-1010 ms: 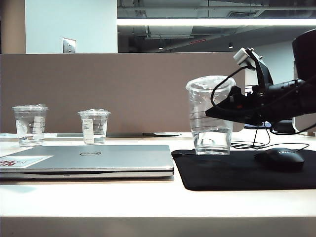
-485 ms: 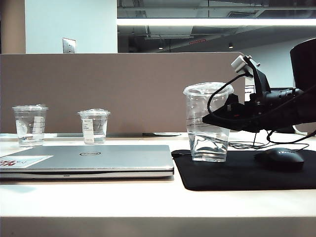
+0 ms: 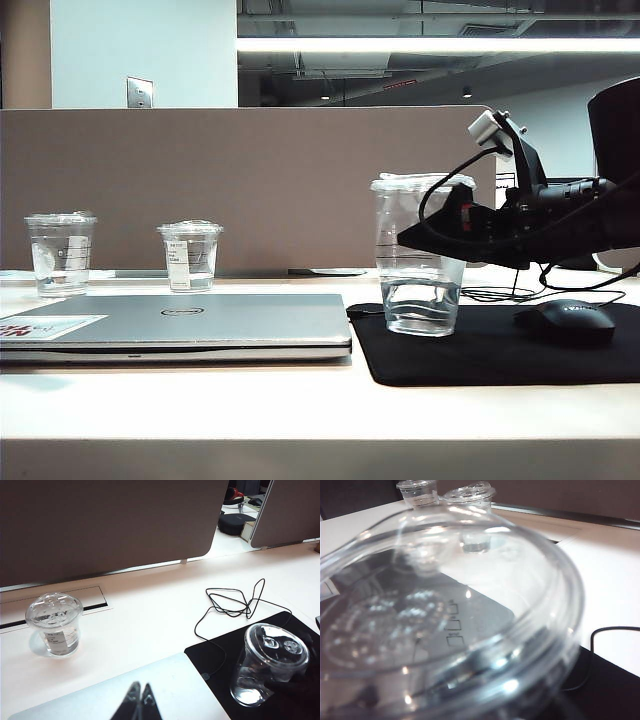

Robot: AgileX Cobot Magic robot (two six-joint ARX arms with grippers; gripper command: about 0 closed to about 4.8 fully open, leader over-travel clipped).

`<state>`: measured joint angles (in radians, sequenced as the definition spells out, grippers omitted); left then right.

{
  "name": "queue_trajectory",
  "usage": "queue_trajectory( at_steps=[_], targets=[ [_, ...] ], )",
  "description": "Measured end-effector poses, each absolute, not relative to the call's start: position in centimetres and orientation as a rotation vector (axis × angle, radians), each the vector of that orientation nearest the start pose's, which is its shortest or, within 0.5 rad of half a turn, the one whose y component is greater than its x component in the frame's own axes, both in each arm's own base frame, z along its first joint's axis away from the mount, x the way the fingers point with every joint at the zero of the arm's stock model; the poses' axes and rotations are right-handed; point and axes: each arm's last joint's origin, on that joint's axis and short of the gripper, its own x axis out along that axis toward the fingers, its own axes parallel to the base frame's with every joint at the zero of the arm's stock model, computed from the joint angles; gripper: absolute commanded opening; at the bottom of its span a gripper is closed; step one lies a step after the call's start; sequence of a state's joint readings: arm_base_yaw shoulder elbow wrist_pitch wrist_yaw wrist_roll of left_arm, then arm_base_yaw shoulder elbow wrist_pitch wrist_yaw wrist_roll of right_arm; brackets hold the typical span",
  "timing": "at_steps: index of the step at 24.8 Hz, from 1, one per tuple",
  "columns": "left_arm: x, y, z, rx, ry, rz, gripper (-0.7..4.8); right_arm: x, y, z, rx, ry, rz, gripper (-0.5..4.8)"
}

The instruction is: Pick up the coffee cup on the right and place it on the right side of the laptop.

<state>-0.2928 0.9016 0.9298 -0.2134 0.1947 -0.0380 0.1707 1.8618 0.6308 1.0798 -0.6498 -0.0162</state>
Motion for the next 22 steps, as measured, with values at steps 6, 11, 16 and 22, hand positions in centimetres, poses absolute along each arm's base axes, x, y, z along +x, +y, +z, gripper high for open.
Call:
queue_trajectory(
  at_steps=[6, 11, 16, 22],
  targets=[
    [18.4, -6.1, 36.0, -0.028, 0.196, -0.483, -0.05, 31.2, 7.2, 14.0, 0.026, 0.127, 0.825, 4.79],
    [18.4, -6.1, 36.0, -0.028, 0.196, -0.483, -0.05, 31.0, 6.8, 14.9, 0.029, 0.137, 0.814, 4.79],
    [18.4, -6.1, 36.0, -0.028, 0.196, -0.482, -0.05, 30.6, 6.1, 15.7, 0.048, 0.205, 0.792, 4.79],
    [18.4, -6.1, 36.0, -0.028, 0.196, -0.482, -0.05, 29.5, 5.7, 17.3, 0.058, 0.267, 0.784, 4.79]
  ],
)
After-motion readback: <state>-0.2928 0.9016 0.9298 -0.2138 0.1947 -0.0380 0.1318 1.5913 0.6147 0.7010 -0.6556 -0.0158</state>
